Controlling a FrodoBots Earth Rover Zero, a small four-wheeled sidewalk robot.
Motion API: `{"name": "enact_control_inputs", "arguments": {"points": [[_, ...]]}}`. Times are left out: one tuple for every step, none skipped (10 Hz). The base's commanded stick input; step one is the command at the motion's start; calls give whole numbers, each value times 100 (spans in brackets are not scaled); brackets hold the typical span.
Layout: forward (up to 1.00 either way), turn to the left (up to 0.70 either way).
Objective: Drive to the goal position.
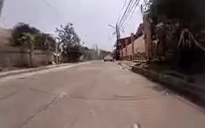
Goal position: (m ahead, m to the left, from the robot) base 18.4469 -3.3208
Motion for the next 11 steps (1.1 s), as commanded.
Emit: {"name": "enact_control_inputs", "arguments": {"points": [[70,35],[70,35],[70,19],[70,0],[70,0],[70,0],[70,0],[70,0],[70,0],[70,0],[70,0]]}}
